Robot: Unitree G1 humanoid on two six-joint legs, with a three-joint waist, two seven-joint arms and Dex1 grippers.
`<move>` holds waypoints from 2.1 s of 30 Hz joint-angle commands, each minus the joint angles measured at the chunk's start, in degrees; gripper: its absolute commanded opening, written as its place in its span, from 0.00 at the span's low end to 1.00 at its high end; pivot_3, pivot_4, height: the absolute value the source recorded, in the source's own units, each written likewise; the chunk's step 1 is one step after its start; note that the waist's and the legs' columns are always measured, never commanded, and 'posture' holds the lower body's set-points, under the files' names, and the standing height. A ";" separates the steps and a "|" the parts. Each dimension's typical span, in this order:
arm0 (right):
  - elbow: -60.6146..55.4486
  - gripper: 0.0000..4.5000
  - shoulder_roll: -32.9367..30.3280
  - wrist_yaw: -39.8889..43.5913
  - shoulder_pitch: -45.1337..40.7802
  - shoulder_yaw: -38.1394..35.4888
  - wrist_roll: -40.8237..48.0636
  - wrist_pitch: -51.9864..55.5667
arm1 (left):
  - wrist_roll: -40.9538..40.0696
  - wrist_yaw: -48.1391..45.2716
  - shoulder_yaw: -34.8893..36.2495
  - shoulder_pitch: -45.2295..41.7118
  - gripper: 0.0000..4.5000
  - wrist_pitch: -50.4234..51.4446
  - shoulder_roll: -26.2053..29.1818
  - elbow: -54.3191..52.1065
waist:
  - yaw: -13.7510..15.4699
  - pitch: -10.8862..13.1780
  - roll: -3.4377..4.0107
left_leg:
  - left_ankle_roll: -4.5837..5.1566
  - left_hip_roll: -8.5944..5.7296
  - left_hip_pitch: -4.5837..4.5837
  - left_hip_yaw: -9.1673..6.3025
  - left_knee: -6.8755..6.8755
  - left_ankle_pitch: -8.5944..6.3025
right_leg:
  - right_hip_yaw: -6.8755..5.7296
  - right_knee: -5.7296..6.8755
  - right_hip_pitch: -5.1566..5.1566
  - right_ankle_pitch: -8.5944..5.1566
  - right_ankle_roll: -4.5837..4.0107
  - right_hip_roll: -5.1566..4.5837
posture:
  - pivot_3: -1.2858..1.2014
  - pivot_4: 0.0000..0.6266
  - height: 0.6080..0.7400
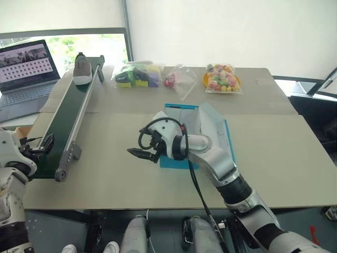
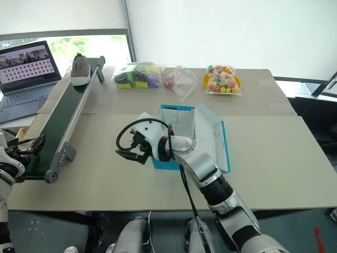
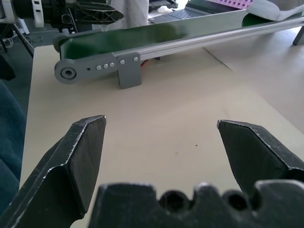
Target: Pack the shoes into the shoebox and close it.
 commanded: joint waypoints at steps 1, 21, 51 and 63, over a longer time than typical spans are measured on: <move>-2.79 0.98 0.12 -0.75 0.29 -1.55 -0.39 -0.07 | 0.81 -0.83 -0.83 -1.16 1.00 1.20 2.01 -0.08 | 0.05 0.00 0.00 | 0.00 0.00 0.00 0.01 0.00 0.00 | 0.01 0.00 0.00 0.00 0.01 0.00 | 0.52 0.24 0.55; -4.50 0.98 0.37 -2.20 1.05 -3.29 -0.20 1.73 | 0.11 -2.19 -1.65 -2.61 1.00 6.46 2.20 1.24 | 0.07 0.00 0.00 | 0.00 0.00 0.00 0.03 -0.01 0.00 | 0.06 0.01 -0.03 0.09 0.14 0.02 | 0.52 0.24 0.55; -6.68 1.00 1.92 -3.16 0.73 -6.12 0.75 3.36 | 0.89 -2.94 -5.72 -6.04 0.73 9.16 1.13 3.38 | 0.35 0.00 0.00 | 0.00 -0.04 0.00 0.00 -0.01 0.00 | 0.05 0.02 0.02 0.09 0.15 0.02 | 0.52 0.24 0.55; -4.56 1.00 4.41 -6.26 0.10 -9.17 1.52 4.84 | -10.05 -1.89 1.67 -12.24 0.64 6.39 -6.11 -5.39 | 0.64 0.01 -0.22 | 0.00 -0.05 -0.02 -0.09 0.03 0.01 | -0.02 0.00 0.14 0.07 0.11 -0.01 | 0.52 0.24 0.55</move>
